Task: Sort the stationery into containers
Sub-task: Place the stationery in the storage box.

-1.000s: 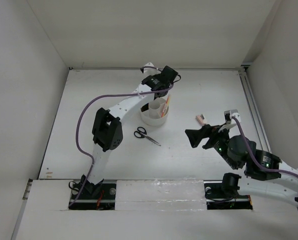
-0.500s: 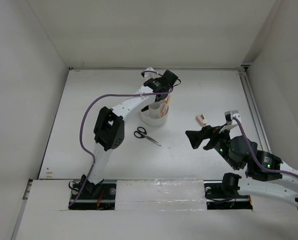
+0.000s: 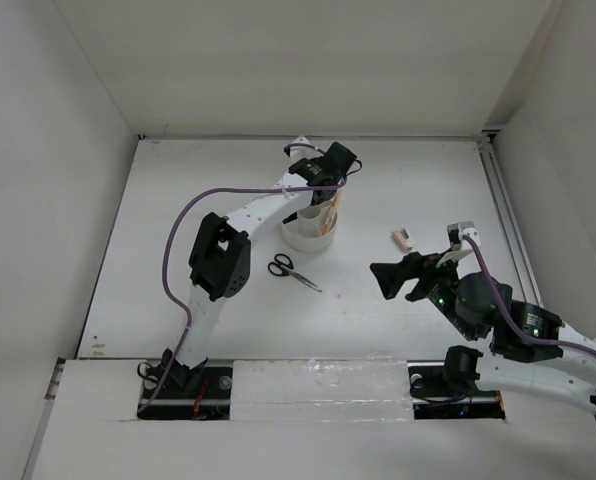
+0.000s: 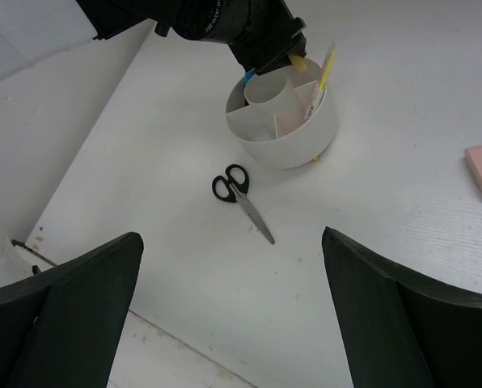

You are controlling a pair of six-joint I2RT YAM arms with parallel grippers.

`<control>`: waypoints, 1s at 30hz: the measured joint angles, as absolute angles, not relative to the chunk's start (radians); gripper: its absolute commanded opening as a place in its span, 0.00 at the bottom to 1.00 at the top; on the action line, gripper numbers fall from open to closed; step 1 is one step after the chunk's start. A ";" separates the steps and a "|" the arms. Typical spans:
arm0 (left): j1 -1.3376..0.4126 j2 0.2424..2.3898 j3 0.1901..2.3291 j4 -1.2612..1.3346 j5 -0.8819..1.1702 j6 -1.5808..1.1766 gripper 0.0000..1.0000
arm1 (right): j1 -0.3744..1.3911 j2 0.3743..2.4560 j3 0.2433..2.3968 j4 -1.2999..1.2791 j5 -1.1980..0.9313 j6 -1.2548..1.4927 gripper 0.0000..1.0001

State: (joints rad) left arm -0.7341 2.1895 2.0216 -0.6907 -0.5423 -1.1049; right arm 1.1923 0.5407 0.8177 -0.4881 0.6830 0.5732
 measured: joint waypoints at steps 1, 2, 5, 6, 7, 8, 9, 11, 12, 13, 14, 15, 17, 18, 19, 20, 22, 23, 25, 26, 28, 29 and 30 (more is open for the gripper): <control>-0.734 2.189 2.022 -0.688 -0.542 -1.105 0.19 | 1.192 0.541 0.818 -0.488 0.683 0.573 0.98; -0.734 2.189 2.022 -0.686 -0.541 -1.104 0.21 | 1.192 0.541 0.818 -0.488 0.683 0.573 0.98; -0.734 2.189 2.022 -0.681 -0.539 -1.103 0.21 | 1.192 0.540 0.818 -0.488 0.683 0.573 0.98; -0.734 2.189 2.022 -0.680 -0.538 -1.102 0.21 | 1.192 0.539 0.818 -0.488 0.682 0.573 0.98; -0.734 2.189 2.022 -0.679 -0.538 -1.102 0.21 | 1.192 0.536 0.818 -0.488 0.682 0.573 0.98; -0.734 2.189 2.022 -0.678 -0.538 -1.102 0.21 | 1.192 0.534 0.818 -0.488 0.683 0.573 0.98; -0.734 2.189 2.022 -0.677 -0.538 -1.102 0.21 | 1.192 0.532 0.818 -0.488 0.682 0.573 0.98; -0.734 2.189 2.022 -0.676 -0.538 -1.102 0.21 | 1.192 0.530 0.818 -0.488 0.683 0.573 0.98; -0.734 2.189 2.022 -0.675 -0.538 -1.102 0.21 | 1.192 0.530 0.818 -0.488 0.683 0.573 0.98; -0.734 2.189 2.022 -0.674 -0.538 -1.102 0.21 | 1.192 0.530 0.818 -0.488 0.682 0.573 0.98; -0.734 2.189 2.022 -0.673 -0.538 -1.102 0.21 | 1.192 0.530 0.818 -0.488 0.683 0.573 0.98; -0.734 2.189 2.022 -0.673 -0.538 -1.100 0.21 | 1.192 0.530 0.818 -0.488 0.683 0.573 0.98; -0.734 2.189 2.022 -0.671 -0.538 -1.100 0.21 | 1.192 0.530 0.818 -0.488 0.683 0.573 0.98; -0.734 2.189 2.022 -0.670 -0.538 -1.099 0.21 | 1.192 0.530 0.818 -0.488 0.683 0.573 0.98; -0.734 2.189 2.022 -0.669 -0.538 -1.097 0.22 | 1.192 0.530 0.818 -0.488 0.683 0.573 0.98; -0.734 2.189 2.022 -0.668 -0.538 -1.092 0.24 | 1.192 0.530 0.818 -0.488 0.683 0.573 0.98; -0.734 2.189 2.022 -0.661 -0.538 -1.081 0.29 | 1.192 0.531 0.818 -0.488 0.683 0.573 0.98; -0.734 2.189 2.024 -0.659 -0.538 -1.073 0.31 | 1.192 0.532 0.817 -0.488 0.683 0.573 0.99; -0.734 2.189 2.031 -0.652 -0.535 -1.061 0.34 | 1.192 0.539 0.817 -0.488 0.685 0.573 0.99; -0.734 2.189 2.036 -0.648 -0.535 -1.053 0.37 | 1.192 0.545 0.816 -0.488 0.690 0.575 0.99; -0.734 2.189 2.052 -0.642 -0.533 -1.036 0.44 | 1.192 0.567 0.816 -0.488 0.702 0.582 0.99; -0.734 2.189 2.061 -0.640 -0.532 -1.029 0.49 | 1.192 0.581 0.816 -0.489 0.709 0.588 0.99; -0.734 2.186 2.070 -0.634 -0.532 -1.022 0.62 | 1.192 0.596 0.816 -0.489 0.715 0.598 0.99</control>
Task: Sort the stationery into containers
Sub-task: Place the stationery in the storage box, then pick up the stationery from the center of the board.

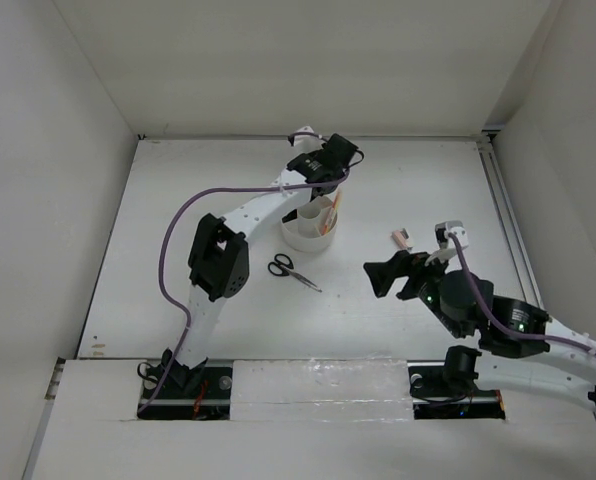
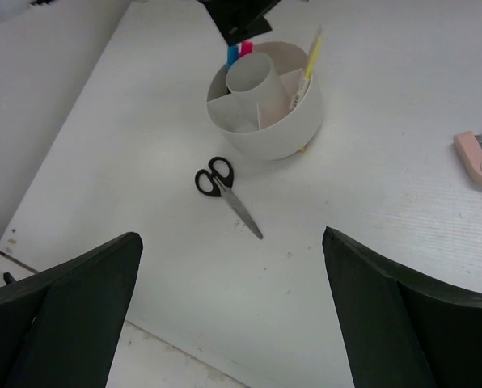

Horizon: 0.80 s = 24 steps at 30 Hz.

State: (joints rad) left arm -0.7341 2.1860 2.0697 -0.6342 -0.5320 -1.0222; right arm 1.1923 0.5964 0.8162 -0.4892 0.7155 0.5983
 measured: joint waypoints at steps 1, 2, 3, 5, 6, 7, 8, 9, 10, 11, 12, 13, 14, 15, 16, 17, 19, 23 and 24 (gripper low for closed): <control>-0.734 2.182 2.073 -0.627 -0.532 -1.016 0.76 | 1.190 0.617 0.816 -0.490 0.715 0.602 0.99; -0.733 2.175 2.075 -0.622 -0.532 -1.007 0.91 | 1.169 0.641 0.816 -0.490 0.706 0.611 0.99; -0.733 2.165 2.075 -0.618 -0.531 -0.994 1.00 | 1.131 0.673 0.817 -0.493 0.690 0.620 0.99; -0.730 2.140 2.075 -0.616 -0.529 -0.980 1.00 | 1.011 0.755 0.815 -0.493 0.632 0.630 0.99; -0.727 2.125 2.075 -0.615 -0.527 -0.971 1.00 | 0.934 0.799 0.812 -0.490 0.590 0.632 0.99; -0.725 2.107 2.072 -0.612 -0.522 -0.959 1.00 | 0.867 0.841 0.804 -0.486 0.554 0.631 0.99; -0.722 2.083 2.067 -0.611 -0.521 -0.953 1.00 | 0.809 0.879 0.791 -0.487 0.528 0.628 0.99; -0.717 2.052 2.048 -0.603 -0.517 -0.938 1.00 | 0.752 0.908 0.778 -0.490 0.495 0.628 0.99; -0.711 2.016 2.024 -0.598 -0.517 -0.926 1.00 | 0.709 0.926 0.766 -0.493 0.470 0.625 0.99; -0.707 1.978 1.997 -0.594 -0.516 -0.913 1.00 | 0.675 0.937 0.759 -0.495 0.454 0.622 0.99; -0.702 1.930 1.960 -0.593 -0.519 -0.897 1.00 | 0.639 0.944 0.754 -0.496 0.438 0.617 0.99; -0.698 1.883 1.924 -0.595 -0.521 -0.884 1.00 | 0.609 0.952 0.754 -0.494 0.425 0.613 0.99; -0.694 1.828 1.881 -0.586 -0.524 -0.871 1.00 | 0.582 0.960 0.754 -0.486 0.410 0.600 0.99; -0.689 1.769 1.828 -0.577 -0.524 -0.859 1.00 | 0.552 0.973 0.754 -0.477 0.389 0.587 0.99; -0.680 1.706 1.771 -0.566 -0.519 -0.841 1.00 | 0.520 0.989 0.754 -0.468 0.356 0.571 0.99; -0.663 1.641 1.700 -0.540 -0.492 -0.825 1.00 | 0.490 1.008 0.754 -0.456 0.330 0.561 0.99; -0.618 1.508 1.547 -0.495 -0.407 -0.802 1.00 | 0.432 1.058 0.756 -0.436 0.294 0.538 0.99; -0.480 1.299 1.251 -0.451 -0.304 -0.770 1.00 | 0.357 1.182 0.780 -0.433 0.273 0.487 0.99; -0.466 1.264 1.197 -0.453 -0.294 -0.759 1.00 | 0.340 1.232 0.793 -0.430 0.273 0.474 0.99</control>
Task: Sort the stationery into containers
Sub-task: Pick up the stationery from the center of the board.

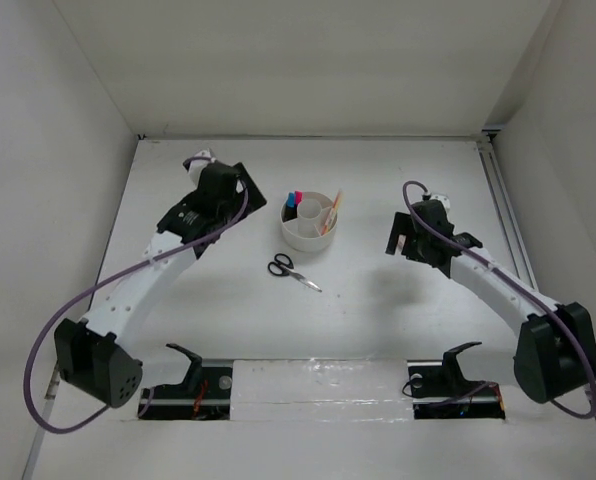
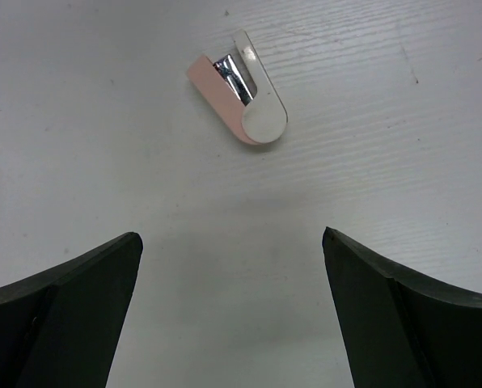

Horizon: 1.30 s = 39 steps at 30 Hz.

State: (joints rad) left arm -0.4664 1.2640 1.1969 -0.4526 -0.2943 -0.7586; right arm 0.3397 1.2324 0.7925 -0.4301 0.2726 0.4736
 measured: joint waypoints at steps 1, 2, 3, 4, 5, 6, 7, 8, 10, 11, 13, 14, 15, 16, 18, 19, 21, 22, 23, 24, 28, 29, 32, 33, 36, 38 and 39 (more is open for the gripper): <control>-0.463 1.234 1.153 -0.455 -0.283 -0.745 1.00 | 0.332 1.261 0.798 -0.425 0.272 0.464 0.99; -0.467 1.208 1.119 -0.460 -0.268 -0.730 1.00 | 0.324 1.286 0.800 -0.416 0.267 0.451 0.99; -0.472 1.186 1.097 -0.465 -0.258 -0.710 1.00 | 0.318 1.304 0.800 -0.406 0.260 0.436 0.99; -0.476 1.167 1.083 -0.464 -0.248 -0.692 1.00 | 0.313 1.317 0.800 -0.397 0.253 0.420 0.99; -0.480 1.148 1.071 -0.461 -0.237 -0.671 1.00 | 0.307 1.325 0.800 -0.383 0.242 0.403 0.99; -0.482 1.126 1.063 -0.460 -0.226 -0.646 1.00 | 0.300 1.332 0.802 -0.372 0.226 0.387 0.99; -0.482 1.118 1.061 -0.458 -0.220 -0.636 1.00 | 0.292 1.340 0.807 -0.364 0.216 0.373 0.99; -0.482 1.108 1.060 -0.453 -0.200 -0.619 1.00 | 0.281 1.356 0.822 -0.364 0.204 0.353 0.97; -0.482 1.095 1.060 -0.434 -0.163 -0.592 1.00 | 0.268 1.412 0.873 -0.368 0.191 0.326 0.97; -0.482 1.092 1.058 -0.420 -0.140 -0.582 1.00 | 0.264 1.449 0.907 -0.370 0.191 0.312 0.97; -0.482 1.089 1.051 -0.398 -0.101 -0.568 1.00 | 0.258 1.512 0.965 -0.367 0.190 0.290 0.97; -0.482 1.087 1.047 -0.389 -0.087 -0.561 1.00 | 0.255 1.536 0.985 -0.367 0.189 0.281 0.97; -0.483 1.086 1.045 -0.384 -0.075 -0.556 1.00 | 0.254 1.554 0.998 -0.366 0.186 0.271 0.97; -0.482 1.085 1.043 -0.380 -0.066 -0.551 1.00 | 0.252 1.568 1.005 -0.366 0.185 0.264 0.96; -0.482 1.083 1.040 -0.377 -0.054 -0.545 1.00 | 0.244 1.593 1.007 -0.368 0.181 0.250 0.96; -0.482 1.082 1.040 -0.376 -0.051 -0.542 1.00 | 0.239 1.608 1.008 -0.369 0.179 0.245 0.96; -0.482 1.081 1.040 -0.371 -0.043 -0.536 1.00 | 0.229 1.642 1.016 -0.381 0.180 0.237 0.92; -0.482 1.081 1.040 -0.368 -0.038 -0.533 1.00 | 0.228 1.650 1.018 -0.383 0.180 0.234 0.89; -0.482 1.081 1.040 -0.366 -0.033 -0.530 1.00 | 0.223 1.676 1.024 -0.386 0.180 0.230 0.87; -0.482 1.081 1.040 -0.363 -0.026 -0.528 1.00 | 0.223 1.692 1.028 -0.390 0.181 0.227 0.83; -0.482 1.070 1.040 -0.345 0.019 -0.515 1.00 | 0.223 1.734 1.043 -0.402 0.179 0.220 0.70; -0.482 1.065 1.040 -0.339 0.025 -0.511 1.00 | 0.223 1.737 1.049 -0.404 0.179 0.216 0.66; -0.482 1.052 1.040 -0.327 0.040 -0.503 1.00 | 0.223 1.738 1.058 -0.411 0.180 0.210 0.46; -0.482 1.051 1.040 -0.325 0.043 -0.501 1.00 | 0.223 1.738 1.058 -0.414 0.178 0.210 0.34; -0.482 1.050 1.040 -0.322 0.048 -0.498 1.00 | 0.223 1.738 1.063 -0.419 0.181 0.211 0.02; -0.482 1.050 1.040 -0.321 0.049 -0.497 1.00 | 0.223 1.740 1.063 -0.419 0.181 0.209 0.00; -0.482 1.050 1.040 -0.322 0.050 -0.496 1.00 | 0.223 1.740 1.063 -0.419 0.182 0.209 0.00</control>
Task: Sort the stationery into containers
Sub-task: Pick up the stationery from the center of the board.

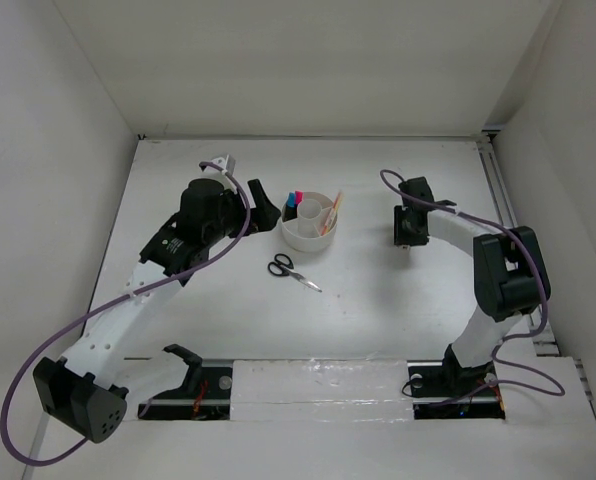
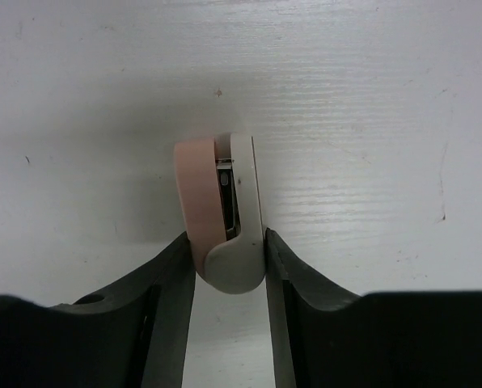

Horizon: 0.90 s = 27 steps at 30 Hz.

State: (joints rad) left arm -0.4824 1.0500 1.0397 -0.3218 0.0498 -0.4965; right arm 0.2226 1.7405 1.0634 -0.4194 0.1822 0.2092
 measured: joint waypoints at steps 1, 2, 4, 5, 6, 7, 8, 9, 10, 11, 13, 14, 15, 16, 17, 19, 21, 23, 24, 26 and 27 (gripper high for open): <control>-0.482 1.050 1.040 -0.322 0.050 -0.496 1.00 | 0.223 1.740 1.064 -0.419 0.181 0.210 0.00; -0.482 1.051 1.040 -0.322 0.050 -0.495 1.00 | 0.224 1.737 1.063 -0.419 0.176 0.212 0.00; -0.482 1.052 1.040 -0.321 0.065 -0.495 1.00 | 0.226 1.711 1.045 -0.405 0.147 0.218 0.00; -0.482 1.052 1.039 -0.319 0.078 -0.494 1.00 | 0.232 1.676 1.018 -0.389 0.120 0.223 0.00; -0.482 1.052 1.038 -0.315 0.091 -0.494 1.00 | 0.243 1.629 0.989 -0.374 0.099 0.231 0.00; -0.482 1.052 1.038 -0.310 0.111 -0.495 1.00 | 0.257 1.578 0.957 -0.361 0.079 0.237 0.00; -0.482 1.052 1.036 -0.302 0.133 -0.495 1.00 | 0.278 1.519 0.932 -0.358 0.059 0.243 0.00; -0.482 1.052 1.032 -0.289 0.152 -0.495 1.00 | 0.301 1.464 0.916 -0.355 0.041 0.247 0.00; -0.482 1.052 1.027 -0.271 0.181 -0.495 1.00 | 0.328 1.414 0.906 -0.343 0.024 0.253 0.00; -0.482 1.052 1.020 -0.256 0.210 -0.496 1.00 | 0.356 1.370 0.899 -0.326 0.007 0.258 0.00; -0.482 1.052 1.002 -0.221 0.269 -0.502 1.00 | 0.426 1.293 0.883 -0.282 -0.015 0.266 0.00; -0.482 1.052 0.989 -0.197 0.307 -0.508 1.00 | 0.465 1.256 0.868 -0.256 -0.027 0.274 0.00; -0.482 1.052 0.976 -0.171 0.344 -0.515 1.00 | 0.503 1.223 0.856 -0.239 -0.036 0.284 0.00; -0.482 1.052 0.963 -0.143 0.378 -0.525 1.00 | 0.543 1.192 0.843 -0.219 -0.047 0.292 0.00; -0.482 1.052 0.947 -0.112 0.415 -0.534 1.00 | 0.580 1.164 0.830 -0.197 -0.057 0.304 0.00; -0.482 1.052 0.912 -0.047 0.480 -0.560 1.00 | 0.646 1.117 0.808 -0.159 -0.058 0.332 0.00; -0.488 1.054 0.879 0.017 0.531 -0.581 1.00 | 0.699 1.089 0.804 -0.134 -0.045 0.356 0.00; -0.496 1.055 0.852 0.067 0.560 -0.596 1.00 | 0.751 1.076 0.806 -0.101 -0.030 0.373 0.00; -0.503 1.058 0.846 0.083 0.570 -0.603 1.00 | 0.772 1.078 0.813 -0.093 -0.022 0.379 0.00; -0.515 1.073 0.843 0.111 0.582 -0.614 1.00 | 0.813 1.094 0.835 -0.083 0.002 0.389 0.00; -0.519 1.080 0.842 0.128 0.587 -0.623 1.00 | 0.834 1.107 0.849 -0.079 0.017 0.393 0.00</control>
